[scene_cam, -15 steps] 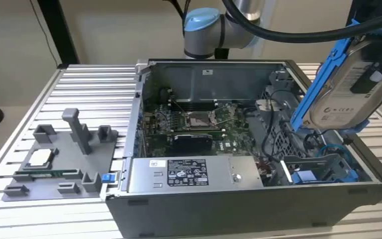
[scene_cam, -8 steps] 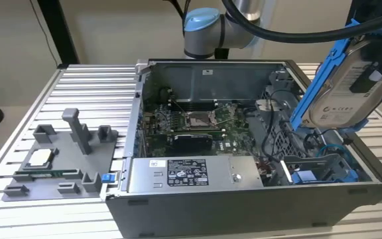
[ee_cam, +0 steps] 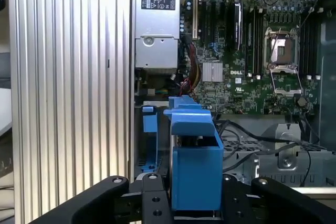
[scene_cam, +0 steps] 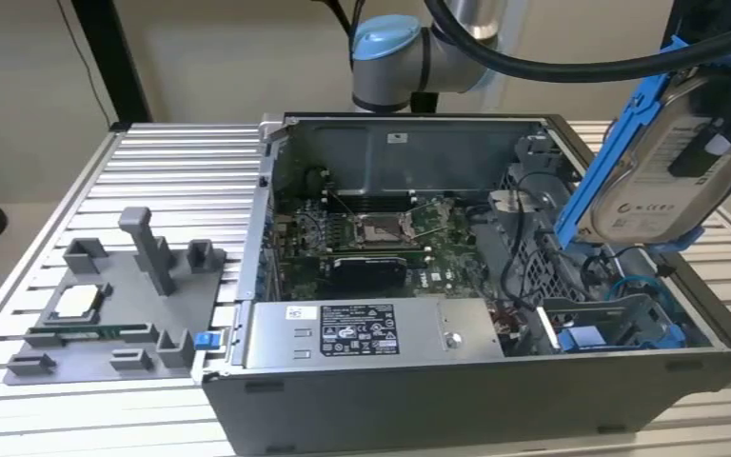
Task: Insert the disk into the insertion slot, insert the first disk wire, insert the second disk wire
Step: 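Insert the disk into the insertion slot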
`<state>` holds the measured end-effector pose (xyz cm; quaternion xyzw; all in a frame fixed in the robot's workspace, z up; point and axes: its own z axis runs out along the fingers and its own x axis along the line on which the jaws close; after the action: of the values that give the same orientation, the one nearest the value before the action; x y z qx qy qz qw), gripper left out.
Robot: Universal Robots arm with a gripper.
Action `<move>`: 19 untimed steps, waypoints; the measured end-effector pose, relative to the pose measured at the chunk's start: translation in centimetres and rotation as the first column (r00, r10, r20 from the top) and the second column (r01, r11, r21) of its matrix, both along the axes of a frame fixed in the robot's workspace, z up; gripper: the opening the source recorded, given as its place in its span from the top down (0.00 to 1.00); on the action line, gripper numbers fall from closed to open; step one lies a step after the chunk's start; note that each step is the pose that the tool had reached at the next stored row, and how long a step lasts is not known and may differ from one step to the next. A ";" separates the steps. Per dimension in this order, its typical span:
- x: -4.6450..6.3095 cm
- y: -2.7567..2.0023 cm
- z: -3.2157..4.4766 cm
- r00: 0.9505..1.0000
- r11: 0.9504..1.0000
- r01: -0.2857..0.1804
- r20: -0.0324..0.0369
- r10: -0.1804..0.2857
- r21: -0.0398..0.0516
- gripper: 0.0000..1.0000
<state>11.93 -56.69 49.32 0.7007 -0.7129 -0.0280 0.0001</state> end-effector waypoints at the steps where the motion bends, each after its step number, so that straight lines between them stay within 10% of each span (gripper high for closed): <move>1: 0.0 0.00 0.00 1.000 1.000 0.000 0.000 0.000 0.001 1.00; 19: 0.0 0.00 -0.58 1.000 1.000 0.000 0.000 0.000 0.003 1.00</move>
<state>11.93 -56.69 48.75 0.7007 -0.7129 -0.0290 -0.0009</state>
